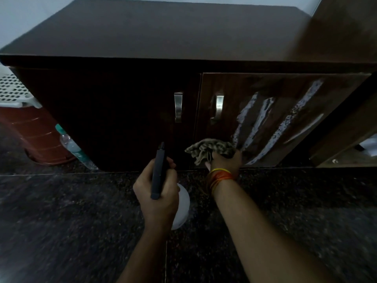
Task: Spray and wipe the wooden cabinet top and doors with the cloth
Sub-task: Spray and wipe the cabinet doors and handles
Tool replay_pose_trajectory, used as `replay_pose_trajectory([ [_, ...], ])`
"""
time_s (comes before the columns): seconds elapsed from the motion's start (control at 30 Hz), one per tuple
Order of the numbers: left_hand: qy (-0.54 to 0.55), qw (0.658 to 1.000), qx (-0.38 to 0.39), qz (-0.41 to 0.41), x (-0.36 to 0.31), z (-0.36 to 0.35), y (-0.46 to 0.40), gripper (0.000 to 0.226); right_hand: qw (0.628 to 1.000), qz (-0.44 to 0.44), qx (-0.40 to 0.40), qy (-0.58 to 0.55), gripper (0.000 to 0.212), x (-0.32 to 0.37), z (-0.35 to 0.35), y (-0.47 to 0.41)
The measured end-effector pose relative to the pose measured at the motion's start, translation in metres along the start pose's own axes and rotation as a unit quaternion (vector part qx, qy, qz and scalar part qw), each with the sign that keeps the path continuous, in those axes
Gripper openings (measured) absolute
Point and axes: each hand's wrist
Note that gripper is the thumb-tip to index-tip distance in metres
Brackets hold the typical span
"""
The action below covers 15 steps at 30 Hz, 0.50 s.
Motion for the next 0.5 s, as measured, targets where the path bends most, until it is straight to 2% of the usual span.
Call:
replay_pose_trajectory([
  [0.07, 0.002, 1.000, -0.005, 0.004, 0.002, 0.000, -0.002, 0.011, 0.998, -0.047, -0.010, -0.037, 0.043, 0.007, -0.002, -0.002],
  [0.23, -0.012, 1.000, -0.008, 0.001, 0.006, -0.003, -0.008, 0.009, 0.991, -0.010, -0.003, -0.134, 0.049, 0.030, -0.017, 0.003],
  [0.3, -0.009, 1.000, -0.005, 0.004, 0.007, -0.004, -0.009, 0.009, 0.990, 0.024, 0.006, -0.140, 0.042, 0.024, -0.012, 0.004],
  [0.33, -0.006, 1.000, -0.005, 0.005, 0.007, -0.004, -0.010, 0.010, 0.992, 0.010, 0.024, -0.122, 0.039, 0.021, -0.006, 0.004],
  [0.43, -0.006, 1.000, -0.006, 0.005, 0.010, -0.005, -0.014, 0.012, 0.982, -0.148, 0.101, -0.060, 0.045, -0.011, 0.000, -0.006],
  [0.5, -0.005, 1.000, 0.001, 0.008, 0.012, -0.005, -0.013, 0.011, 0.967, -0.218, 0.125, 0.041, 0.047, -0.026, -0.004, -0.014],
])
Point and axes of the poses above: each hand's wrist, its own y-axis away from the middle knuckle, its own z-axis out of the back of the hand, x = y × z, and after that the axes turned 10 degrees about z, right-handed
